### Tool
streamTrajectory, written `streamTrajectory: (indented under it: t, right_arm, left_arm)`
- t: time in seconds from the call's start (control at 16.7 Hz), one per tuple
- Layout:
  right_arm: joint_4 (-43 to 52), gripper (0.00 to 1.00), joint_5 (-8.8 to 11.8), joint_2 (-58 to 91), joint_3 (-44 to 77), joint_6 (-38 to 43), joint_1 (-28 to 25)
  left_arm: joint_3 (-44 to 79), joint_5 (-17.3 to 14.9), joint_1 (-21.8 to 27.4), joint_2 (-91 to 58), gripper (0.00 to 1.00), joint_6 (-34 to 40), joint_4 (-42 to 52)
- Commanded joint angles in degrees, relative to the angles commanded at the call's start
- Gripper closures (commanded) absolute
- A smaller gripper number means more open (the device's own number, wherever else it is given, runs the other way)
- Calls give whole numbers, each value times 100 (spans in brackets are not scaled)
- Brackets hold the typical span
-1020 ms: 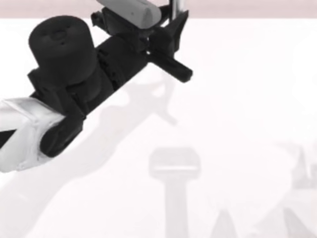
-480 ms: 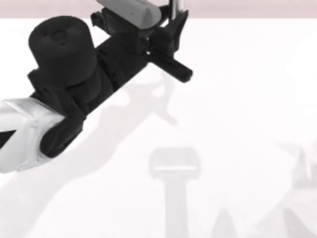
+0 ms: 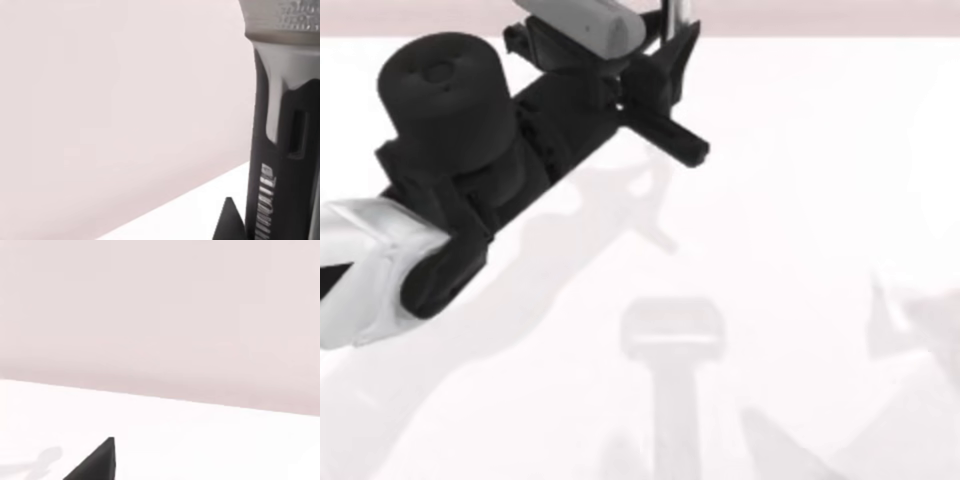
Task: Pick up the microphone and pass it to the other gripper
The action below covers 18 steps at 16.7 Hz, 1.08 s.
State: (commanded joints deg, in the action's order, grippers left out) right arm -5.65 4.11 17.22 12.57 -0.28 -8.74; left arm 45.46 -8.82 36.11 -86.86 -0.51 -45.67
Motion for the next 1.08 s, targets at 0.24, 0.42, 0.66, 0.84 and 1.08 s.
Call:
streamTrajectory:
  t: [0.24,0.42,0.66,0.84,1.08]
  right_arm:
    - [-493,0,374,1872,1135,-27,-803]
    - [-845,0,649,3120,1946,-36,-1385]
    - [-1240,0,940,4412,2825,-45,-1999]
    - [-1425,0,1065,4949,3220,-55,-2265]
    - [-1456,0,1085,5031,3285,-58,-2308]
  left_arm:
    - [0,0,0,0,100,0,0]
    - [0,0,0,0,100,0,0]
    - [0,0,0,0,100,0,0]
    - [0,0,0,0,100,0,0]
    - [0,0,0,0,100,0,0]
